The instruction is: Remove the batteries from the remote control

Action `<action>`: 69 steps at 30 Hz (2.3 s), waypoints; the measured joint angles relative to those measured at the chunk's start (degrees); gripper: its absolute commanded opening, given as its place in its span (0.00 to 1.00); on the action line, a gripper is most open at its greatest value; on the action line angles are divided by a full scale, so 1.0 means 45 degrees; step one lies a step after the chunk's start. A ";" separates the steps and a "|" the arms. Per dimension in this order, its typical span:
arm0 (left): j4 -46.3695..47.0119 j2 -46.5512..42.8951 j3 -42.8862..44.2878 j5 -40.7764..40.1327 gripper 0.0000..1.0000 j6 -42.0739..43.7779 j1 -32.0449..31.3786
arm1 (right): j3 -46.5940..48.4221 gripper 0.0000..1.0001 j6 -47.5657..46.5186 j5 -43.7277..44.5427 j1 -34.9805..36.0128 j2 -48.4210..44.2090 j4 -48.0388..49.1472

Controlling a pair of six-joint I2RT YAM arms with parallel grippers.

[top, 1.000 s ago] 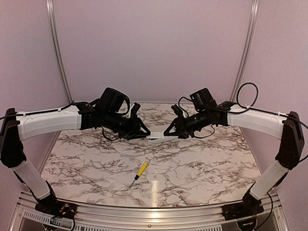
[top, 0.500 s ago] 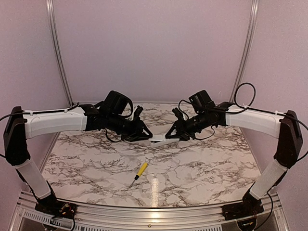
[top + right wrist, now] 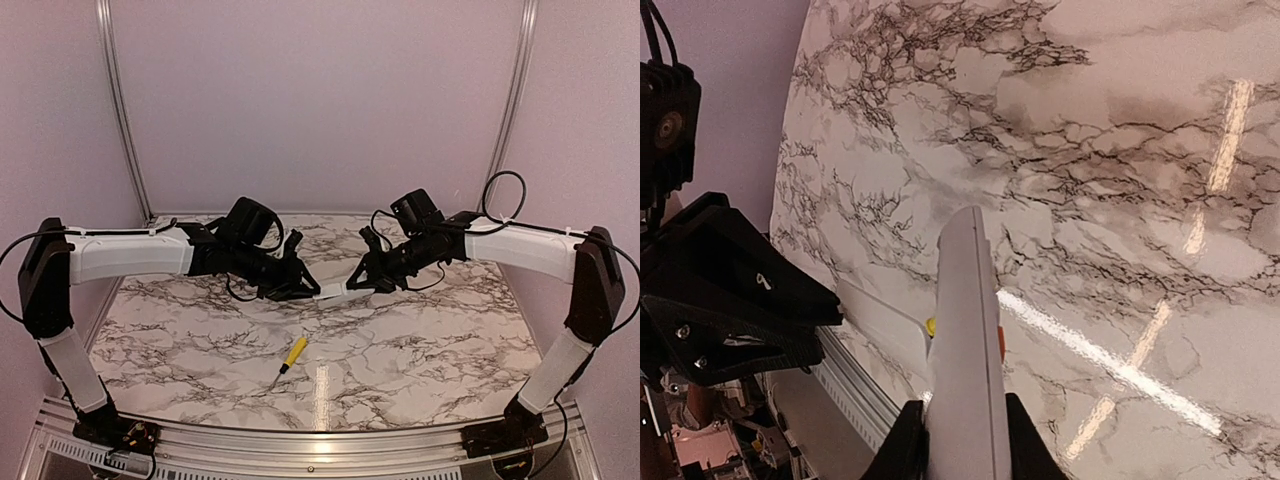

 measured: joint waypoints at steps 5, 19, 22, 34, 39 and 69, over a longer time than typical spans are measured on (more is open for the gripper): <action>0.0029 0.0296 0.0000 0.0141 0.23 -0.0039 0.0000 | 0.0000 0.00 -0.0019 0.0097 -0.0044 0.0000 -0.0010; 0.0597 0.0884 0.0058 0.0704 0.22 0.0019 -0.0087 | -0.0005 0.00 0.0005 0.0146 -0.0039 0.0005 0.0335; 0.0631 0.1035 0.0160 0.0767 0.22 0.0073 -0.0087 | -0.0029 0.00 0.0005 0.0151 -0.0039 0.0015 0.0442; 0.0646 0.1219 0.0189 0.0743 0.27 0.0219 -0.0092 | -0.0058 0.00 -0.0010 0.0155 -0.0039 0.0243 0.0500; 0.0447 0.1103 0.0185 0.0495 0.45 0.0500 -0.0092 | -0.0063 0.00 -0.0092 0.0155 -0.0039 0.0243 0.0486; -0.2569 -0.2885 -0.2254 -0.3706 0.90 0.3512 -0.0141 | -0.1700 0.00 -0.1836 -0.1384 -0.0039 -0.0175 0.0287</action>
